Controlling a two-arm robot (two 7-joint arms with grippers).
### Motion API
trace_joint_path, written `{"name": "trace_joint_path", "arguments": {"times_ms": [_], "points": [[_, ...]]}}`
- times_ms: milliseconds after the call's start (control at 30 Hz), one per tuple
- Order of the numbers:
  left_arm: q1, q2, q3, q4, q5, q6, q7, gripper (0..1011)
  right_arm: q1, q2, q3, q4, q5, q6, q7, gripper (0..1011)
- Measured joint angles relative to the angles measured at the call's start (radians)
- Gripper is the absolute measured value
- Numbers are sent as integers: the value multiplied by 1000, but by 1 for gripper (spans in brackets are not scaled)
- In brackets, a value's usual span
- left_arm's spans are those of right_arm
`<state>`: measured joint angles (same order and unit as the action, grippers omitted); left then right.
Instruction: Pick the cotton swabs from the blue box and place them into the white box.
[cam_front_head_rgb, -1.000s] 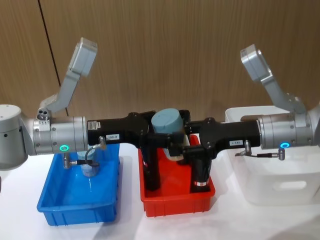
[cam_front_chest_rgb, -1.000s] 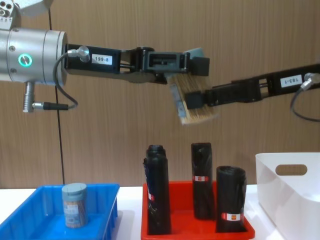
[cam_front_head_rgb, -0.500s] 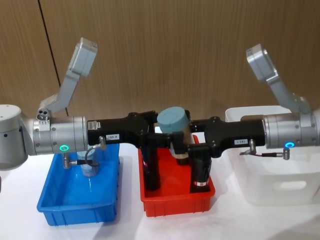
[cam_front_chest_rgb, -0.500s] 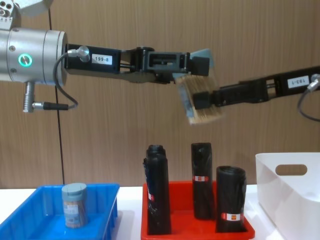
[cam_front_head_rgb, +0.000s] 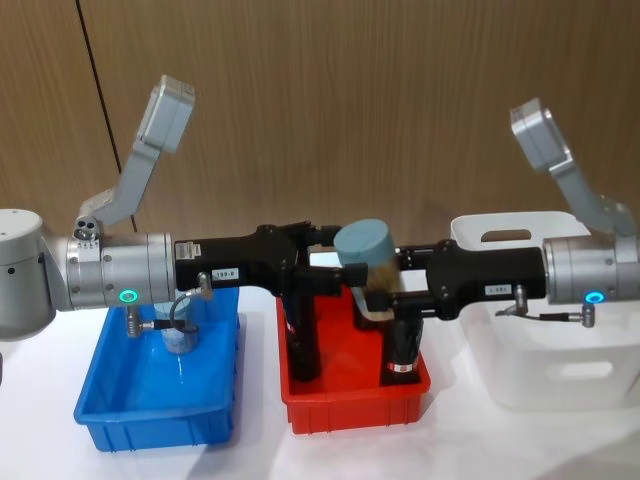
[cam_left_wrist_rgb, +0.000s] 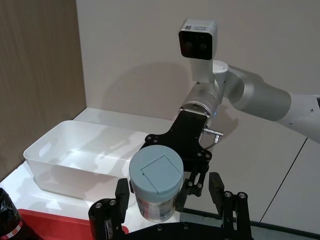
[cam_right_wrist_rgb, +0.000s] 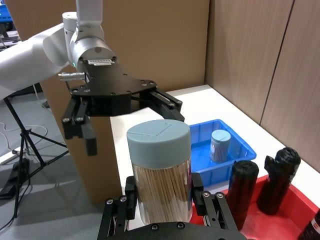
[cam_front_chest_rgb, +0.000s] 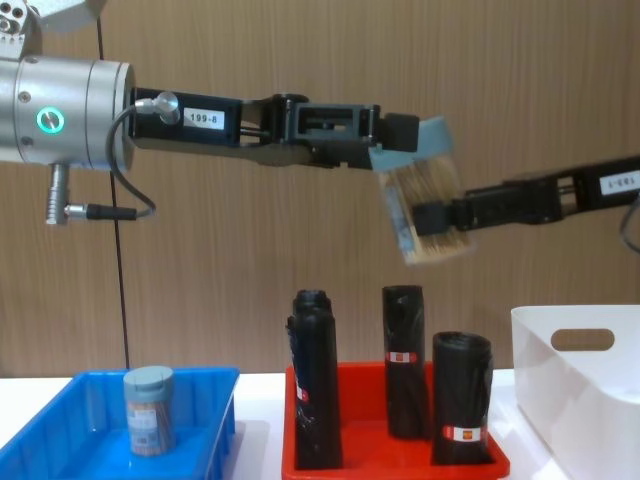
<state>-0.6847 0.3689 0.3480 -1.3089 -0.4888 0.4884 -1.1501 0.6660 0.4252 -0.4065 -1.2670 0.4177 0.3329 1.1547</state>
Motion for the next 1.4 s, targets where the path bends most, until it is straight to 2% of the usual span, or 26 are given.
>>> {"name": "trace_joint_path", "arguments": {"times_ms": [833, 1033, 1300, 1400], "points": [[0, 0, 0, 0, 0, 0, 0, 1004, -35, 63, 28, 30, 37, -30, -57, 639], [0, 0, 0, 0, 0, 0, 0, 1004, -47, 80, 38, 34, 44, -39, -98, 640], [0, 0, 0, 0, 0, 0, 0, 1004, -64, 100, 50, 37, 51, -50, -178, 639], [0, 0, 0, 0, 0, 0, 0, 1004, -72, 106, 54, 40, 55, -55, -226, 640]]}}
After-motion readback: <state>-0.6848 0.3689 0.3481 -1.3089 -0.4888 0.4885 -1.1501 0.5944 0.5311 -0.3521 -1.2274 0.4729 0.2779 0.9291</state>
